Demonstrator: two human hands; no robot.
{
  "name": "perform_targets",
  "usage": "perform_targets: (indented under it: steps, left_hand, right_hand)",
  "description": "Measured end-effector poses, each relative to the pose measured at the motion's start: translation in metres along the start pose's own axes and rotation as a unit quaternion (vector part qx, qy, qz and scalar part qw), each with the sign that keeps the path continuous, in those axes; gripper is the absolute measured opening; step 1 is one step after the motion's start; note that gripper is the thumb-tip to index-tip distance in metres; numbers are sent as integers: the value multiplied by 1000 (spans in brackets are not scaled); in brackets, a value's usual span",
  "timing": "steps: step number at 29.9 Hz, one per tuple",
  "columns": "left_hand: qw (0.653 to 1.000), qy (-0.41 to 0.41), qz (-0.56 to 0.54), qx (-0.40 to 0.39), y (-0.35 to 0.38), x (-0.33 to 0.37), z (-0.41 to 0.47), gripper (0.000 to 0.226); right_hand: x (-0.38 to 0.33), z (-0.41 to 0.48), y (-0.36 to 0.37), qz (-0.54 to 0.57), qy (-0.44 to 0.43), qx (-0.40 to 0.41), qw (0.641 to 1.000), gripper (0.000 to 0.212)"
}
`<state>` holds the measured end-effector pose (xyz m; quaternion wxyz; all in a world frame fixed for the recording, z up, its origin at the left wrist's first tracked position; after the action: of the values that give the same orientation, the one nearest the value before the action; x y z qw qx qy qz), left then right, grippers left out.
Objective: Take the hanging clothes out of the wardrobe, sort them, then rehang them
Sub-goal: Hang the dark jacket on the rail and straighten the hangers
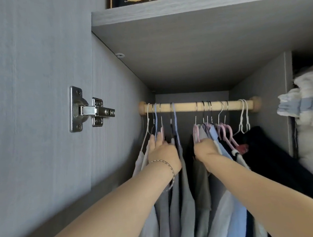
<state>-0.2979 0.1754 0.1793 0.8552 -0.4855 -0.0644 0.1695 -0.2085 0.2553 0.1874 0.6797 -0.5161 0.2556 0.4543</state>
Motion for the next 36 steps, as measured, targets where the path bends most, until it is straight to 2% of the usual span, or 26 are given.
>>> perform_targets:
  steps: [2,4,5,7,8,10,12,14,16,17,21,24,27,30,32,34,36]
  left_hand:
    - [999,7,-38,-15,2,19,-1,60]
    - [998,27,-55,-21,2,33,-1,58]
    - [998,41,-50,-22,2,36,-2,58]
    - [998,64,-15,-4,-1,30,-4,55]
    - [997,67,1,25,-2,21,-6,50]
    - [995,45,5,85,-2,-1,-10,42]
    - [996,-2,-29,80,0,-20,-15,38]
    - [998,-20,-40,44,0,-29,-17,38]
    - [999,-19,-36,30,-4,-31,-17,38]
    - [999,-17,-28,27,-6,-29,-18,38]
    - [1000,-12,-23,6,-10,-15,-14,31]
    - [998,8,-59,-4,-9,5,-13,29]
    - [997,2,-82,12,-4,14,-12,39]
    - [988,-63,-96,99,-7,-1,-11,39]
    - [979,-141,-134,68,-8,-23,-6,44]
    - [961,-169,-219,24,-6,-42,2,35]
    - [952,-159,-260,10,-3,-52,6,27]
  right_hand:
    - [7,-2,-8,-63,-11,21,998,32]
    - [13,-7,-13,-146,-66,56,986,33]
    - [9,-15,-13,-187,-122,90,971,35]
    - [-1,-26,-7,-221,-302,147,916,38]
    - [-7,-29,-4,-225,-360,131,896,37]
    - [-18,-28,2,-264,-323,68,907,31]
    - [-24,-27,6,-349,-247,41,903,33]
    - [-27,-29,12,-434,-241,36,867,36]
    - [-25,-28,17,-463,-252,42,849,34]
    - [-22,-28,17,-460,-257,57,848,32]
    - [-17,-32,5,-370,-226,67,899,38]
    - [-19,-35,-1,-380,-231,61,894,27]
    - [-23,-42,-9,-392,-248,66,883,24]
    - [-27,-46,-15,-407,-275,70,869,26]
    - [-34,-48,-4,-359,-329,71,870,37]
    - [-42,-54,15,-316,-394,-10,863,41]
    - [-45,-61,36,-323,-356,-140,865,31]
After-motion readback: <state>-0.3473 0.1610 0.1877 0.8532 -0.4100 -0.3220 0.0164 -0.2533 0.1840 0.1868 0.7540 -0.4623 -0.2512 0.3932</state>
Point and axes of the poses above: each hand's wrist, its own z-axis towards the middle knuckle, its own y-axis out of the palm, x = y × z, the point moved 1 cm from there along z, towards the middle knuckle, and after that the axes turned 2 degrees about x, right-handed, at the moved point
